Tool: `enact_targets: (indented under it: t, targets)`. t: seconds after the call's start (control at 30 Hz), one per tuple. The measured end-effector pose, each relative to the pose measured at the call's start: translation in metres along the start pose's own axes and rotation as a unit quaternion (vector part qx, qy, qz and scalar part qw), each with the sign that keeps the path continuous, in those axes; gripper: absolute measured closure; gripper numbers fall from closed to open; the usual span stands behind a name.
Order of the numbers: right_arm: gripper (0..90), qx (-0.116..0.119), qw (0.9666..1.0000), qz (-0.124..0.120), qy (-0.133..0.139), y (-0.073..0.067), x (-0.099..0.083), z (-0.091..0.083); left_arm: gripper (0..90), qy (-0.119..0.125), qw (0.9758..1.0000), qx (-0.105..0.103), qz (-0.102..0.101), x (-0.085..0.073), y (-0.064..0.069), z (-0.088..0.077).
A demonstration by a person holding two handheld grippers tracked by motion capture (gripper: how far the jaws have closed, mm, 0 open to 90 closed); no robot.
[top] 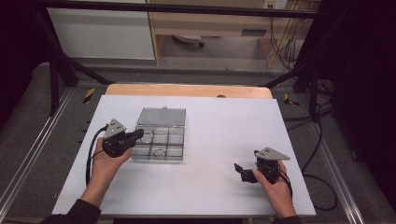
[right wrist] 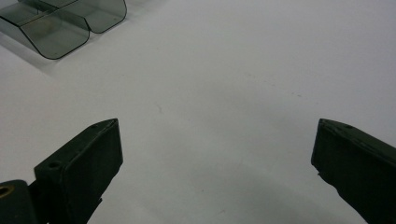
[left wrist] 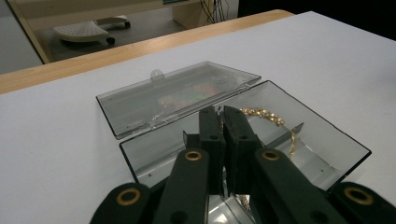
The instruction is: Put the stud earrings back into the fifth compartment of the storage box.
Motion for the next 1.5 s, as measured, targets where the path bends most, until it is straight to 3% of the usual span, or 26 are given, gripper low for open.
enact_targets:
  t: [0.63, 1.5]
  targets:
    - [2.5, 0.001, 1.0000, -0.002, 0.000, 0.000, 0.000, -0.001, 87.0, 0.005, 0.9999, -0.007, 0.009, 0.001, 0.008, 0.002]
    - [2.5, 0.001, 1.0000, -0.003, 0.002, 0.000, 0.000, -0.001, 87.0, -0.010, 0.9994, -0.017, 0.027, -0.006, 0.021, 0.010]
Point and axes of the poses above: each handheld gripper's, and its own axes: z roughly forward along the jaws, x roughly out of its top, y roughly to its right, the point moved 7 cm from there along z, roughly forward along the jaws, and after that the axes turned 6 degrees about x, right-handed, at the moved point
